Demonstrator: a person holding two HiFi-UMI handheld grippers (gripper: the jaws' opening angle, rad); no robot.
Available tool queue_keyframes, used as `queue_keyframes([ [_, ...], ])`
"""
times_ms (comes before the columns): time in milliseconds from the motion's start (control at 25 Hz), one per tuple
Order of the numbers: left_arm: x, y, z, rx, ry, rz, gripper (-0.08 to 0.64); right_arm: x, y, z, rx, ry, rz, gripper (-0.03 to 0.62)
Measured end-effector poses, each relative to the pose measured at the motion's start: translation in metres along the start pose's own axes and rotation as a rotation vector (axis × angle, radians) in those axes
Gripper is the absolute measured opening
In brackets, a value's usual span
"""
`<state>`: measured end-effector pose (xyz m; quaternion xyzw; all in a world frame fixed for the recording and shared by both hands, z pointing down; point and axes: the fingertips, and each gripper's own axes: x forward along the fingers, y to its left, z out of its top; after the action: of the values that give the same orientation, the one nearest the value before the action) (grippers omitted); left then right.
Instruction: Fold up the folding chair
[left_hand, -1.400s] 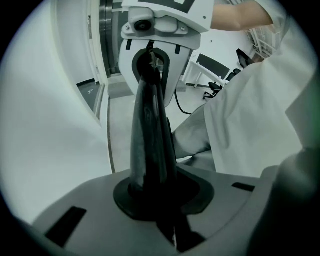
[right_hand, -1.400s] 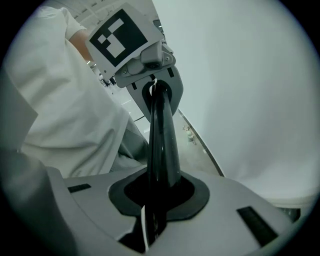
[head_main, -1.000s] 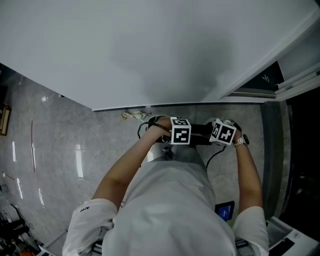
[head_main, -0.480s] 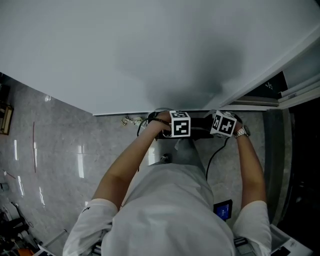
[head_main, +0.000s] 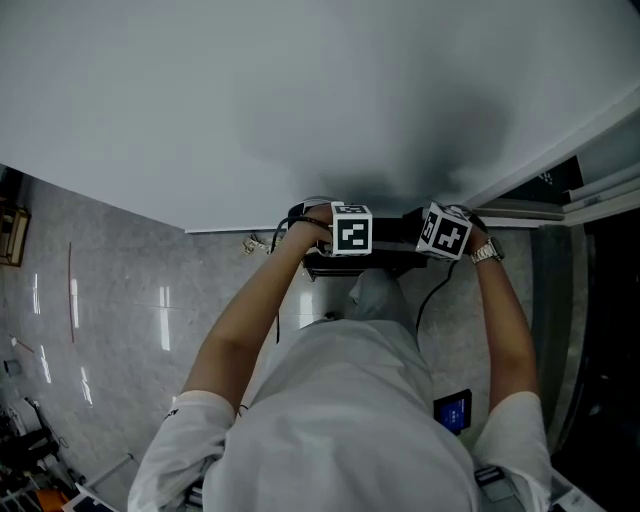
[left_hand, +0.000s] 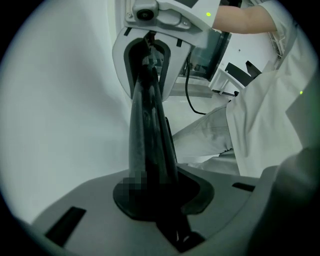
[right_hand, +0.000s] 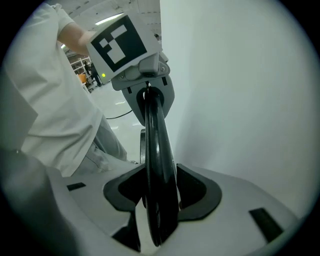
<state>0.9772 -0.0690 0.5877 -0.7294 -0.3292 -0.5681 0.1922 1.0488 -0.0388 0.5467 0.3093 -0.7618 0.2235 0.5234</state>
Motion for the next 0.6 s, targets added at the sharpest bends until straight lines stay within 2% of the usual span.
queue_keyframes([
  [120, -0.001, 0.019, -0.001, -0.008, 0.012, 0.011, 0.067, -0.019, -0.021, 0.002, -0.023, -0.007, -0.049, 0.161],
  [280, -0.001, 0.046, 0.001, -0.067, 0.024, 0.008, 0.066, -0.036, -0.050, 0.001, -0.029, -0.042, -0.117, 0.161],
  [440, -0.003, 0.058, 0.004, -0.064, 0.040, 0.002, 0.066, -0.037, -0.061, -0.001, -0.073, -0.017, -0.165, 0.146],
  [600, -0.005, 0.073, 0.007, -0.044, 0.064, 0.009, 0.067, -0.039, -0.070, -0.006, -0.064, -0.013, -0.216, 0.140],
])
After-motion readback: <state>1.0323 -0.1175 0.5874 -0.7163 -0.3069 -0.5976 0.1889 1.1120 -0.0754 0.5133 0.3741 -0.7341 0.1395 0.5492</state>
